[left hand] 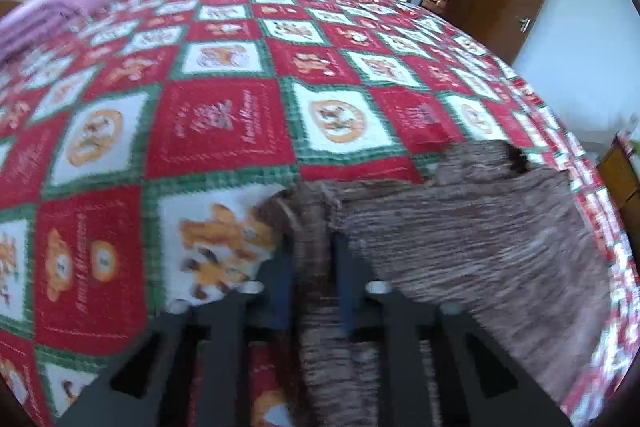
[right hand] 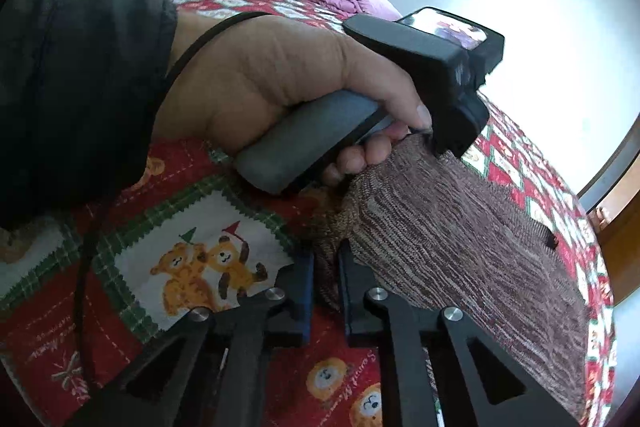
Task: Fold small clothes
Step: 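Close both tools on the edge of the folded sweater, then lift the gripped edge with both tools and fold it over the rest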
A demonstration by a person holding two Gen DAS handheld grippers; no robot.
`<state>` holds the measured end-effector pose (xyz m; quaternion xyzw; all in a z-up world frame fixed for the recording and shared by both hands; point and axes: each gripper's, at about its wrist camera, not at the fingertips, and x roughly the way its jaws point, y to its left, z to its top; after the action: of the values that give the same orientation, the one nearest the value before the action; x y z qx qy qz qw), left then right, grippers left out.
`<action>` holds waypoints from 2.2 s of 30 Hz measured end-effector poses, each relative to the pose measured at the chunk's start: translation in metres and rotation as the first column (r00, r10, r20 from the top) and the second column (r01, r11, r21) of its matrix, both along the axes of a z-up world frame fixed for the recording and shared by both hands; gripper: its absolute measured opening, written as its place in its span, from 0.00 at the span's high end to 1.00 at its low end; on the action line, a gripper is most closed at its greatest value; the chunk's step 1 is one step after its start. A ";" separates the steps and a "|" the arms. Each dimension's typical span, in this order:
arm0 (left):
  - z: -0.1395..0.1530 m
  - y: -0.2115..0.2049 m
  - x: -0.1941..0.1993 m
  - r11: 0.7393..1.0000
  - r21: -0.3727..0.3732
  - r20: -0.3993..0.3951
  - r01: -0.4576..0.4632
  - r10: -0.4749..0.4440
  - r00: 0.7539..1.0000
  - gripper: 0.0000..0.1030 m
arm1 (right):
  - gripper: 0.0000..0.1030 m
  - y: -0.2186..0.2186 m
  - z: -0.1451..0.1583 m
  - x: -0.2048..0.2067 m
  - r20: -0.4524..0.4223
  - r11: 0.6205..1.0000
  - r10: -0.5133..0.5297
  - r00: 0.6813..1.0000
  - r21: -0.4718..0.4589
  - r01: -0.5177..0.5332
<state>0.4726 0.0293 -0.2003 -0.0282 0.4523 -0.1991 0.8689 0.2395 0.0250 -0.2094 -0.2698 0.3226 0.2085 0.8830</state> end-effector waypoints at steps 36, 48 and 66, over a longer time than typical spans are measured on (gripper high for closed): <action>0.124 -0.135 -0.031 0.995 -0.090 0.103 0.050 -0.041 0.994 0.88 | 0.93 -0.238 0.079 -0.013 -0.152 0.807 -0.292 0.944 0.491 0.328; 0.125 -0.221 -0.042 0.984 -0.071 0.112 0.164 -0.155 0.981 0.88 | 0.94 -0.320 0.074 -0.028 -0.249 0.726 -0.355 0.901 0.533 0.433; 0.071 -0.325 -0.054 0.959 0.012 0.050 0.284 -0.284 0.957 0.88 | 0.96 -0.398 0.020 -0.044 -0.456 0.555 -0.421 0.784 0.555 0.620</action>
<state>0.4187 -0.2958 -0.1293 0.0443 0.4296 -0.3215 0.8427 0.1954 -0.3727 -0.1890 0.2123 0.4059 0.0724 0.8860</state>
